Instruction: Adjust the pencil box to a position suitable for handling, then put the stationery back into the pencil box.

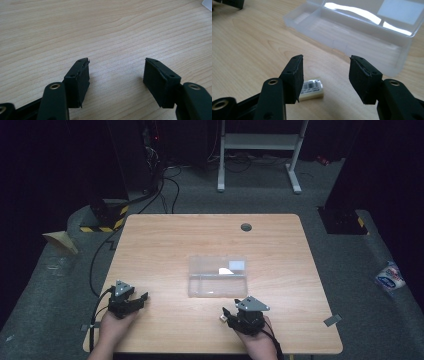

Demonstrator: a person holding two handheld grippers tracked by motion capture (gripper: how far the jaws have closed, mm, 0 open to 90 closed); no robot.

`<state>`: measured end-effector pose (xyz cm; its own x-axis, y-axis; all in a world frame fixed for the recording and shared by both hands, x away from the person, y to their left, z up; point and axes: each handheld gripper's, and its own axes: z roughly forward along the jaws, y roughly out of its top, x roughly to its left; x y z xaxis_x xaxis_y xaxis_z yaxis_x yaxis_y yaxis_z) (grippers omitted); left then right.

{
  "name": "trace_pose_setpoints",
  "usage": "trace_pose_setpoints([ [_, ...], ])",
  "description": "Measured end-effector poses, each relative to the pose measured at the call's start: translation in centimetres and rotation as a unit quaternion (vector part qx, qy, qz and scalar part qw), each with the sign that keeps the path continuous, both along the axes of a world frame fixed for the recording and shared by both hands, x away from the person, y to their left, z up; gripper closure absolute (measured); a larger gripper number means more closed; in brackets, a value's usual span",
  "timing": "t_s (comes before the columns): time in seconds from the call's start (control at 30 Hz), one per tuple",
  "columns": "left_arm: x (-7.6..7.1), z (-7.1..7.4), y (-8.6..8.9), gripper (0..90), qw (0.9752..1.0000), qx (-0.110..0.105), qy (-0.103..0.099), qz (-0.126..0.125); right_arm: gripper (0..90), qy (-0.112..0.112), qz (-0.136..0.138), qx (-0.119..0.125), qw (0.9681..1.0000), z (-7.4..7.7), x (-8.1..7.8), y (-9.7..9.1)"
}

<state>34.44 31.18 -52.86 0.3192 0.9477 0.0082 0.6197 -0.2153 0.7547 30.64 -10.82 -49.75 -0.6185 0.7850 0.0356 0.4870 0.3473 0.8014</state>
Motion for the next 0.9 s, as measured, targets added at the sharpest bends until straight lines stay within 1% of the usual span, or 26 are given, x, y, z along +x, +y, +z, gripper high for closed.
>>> trace_pose_setpoints([
  [0.03, 0.0, 0.0, 0.0, 37.3, 1.0000, 0.000, 0.000, 0.000, 44.5, 0.007, 0.005, 0.002, 1.0000, -0.5, -0.3, 0.1],
  [0.07, 0.0, 0.0, 0.0, 37.3, 1.0000, 0.000, 0.000, 0.000, 44.5, 0.007, 0.005, 0.002, 1.0000, -0.5, -0.3, 0.1],
  [0.13, 0.0, 0.0, 0.0, 37.2, 1.0000, 0.000, 0.001, -0.002, 44.4, 0.019, 0.009, 0.002, 0.9998, -0.8, -0.4, 0.2],
  [0.17, 0.0, 0.0, 0.0, 37.1, 1.0000, -0.001, 0.001, -0.001, 43.9, 0.021, 0.010, -0.003, 0.9997, -1.0, -0.5, 0.4],
  [0.2, 0.0, 0.0, 0.0, 37.1, 1.0000, -0.001, 0.001, -0.001, 43.9, 0.021, 0.010, -0.003, 0.9997, -1.0, -0.5, 0.4],
  [0.23, 0.0, 0.0, 0.0, 37.1, 1.0000, -0.001, 0.001, -0.001, 43.4, 0.021, 0.016, -0.009, 0.9996, -1.2, -0.5, 0.6],
  [0.33, 0.1, 0.0, 0.0, 37.0, 1.0000, 0.000, 0.000, -0.002, 43.1, 0.027, 0.014, -0.009, 0.9995, -1.3, -0.5, 0.7],
  [0.4, 0.1, 0.0, 0.0, 37.0, 1.0000, 0.000, 0.001, -0.002, 43.2, 0.030, 0.018, -0.016, 0.9993, -1.5, -0.4, 0.9],
  [0.43, 0.0, 0.0, 0.0, 37.0, 1.0000, 0.000, 0.001, -0.002, 44.0, 0.037, 0.021, -0.021, 0.9989, -1.8, -0.4, 1.2],
  [0.47, 0.1, 0.0, 0.0, 37.0, 1.0000, 0.000, 0.001, -0.002, 45.2, 0.033, 0.025, -0.026, 0.9988, -1.9, -0.3, 1.2],
  [0.53, 0.0, 0.0, 0.0, 37.0, 1.0000, 0.000, 0.001, -0.002, 45.9, 0.037, 0.023, -0.027, 0.9987, -1.9, -0.3, 1.3],
  [0.57, 0.0, 0.0, 0.0, 37.0, 1.0000, 0.000, 0.001, -0.003, 47.0, 0.044, 0.024, -0.027, 0.9984, -2.0, -0.2, 1.4],
  [0.63, 0.0, 0.0, 0.0, 37.0, 1.0000, 0.000, 0.001, -0.003, 48.4, 0.045, 0.025, -0.028, 0.9983, -2.1, -0.3, 1.5],
  [0.7, 0.1, 0.0, 0.0, 37.0, 1.0000, -0.001, 0.001, -0.004, 49.4, 0.037, 0.026, -0.036, 0.9983, -2.2, -0.3, 1.5],
  [0.9, 0.1, 0.0, 0.0, 36.9, 1.0000, -0.001, 0.002, -0.006, 53.8, 0.037, 0.027, -0.042, 0.9980, -2.3, -0.4, 1.7],
])
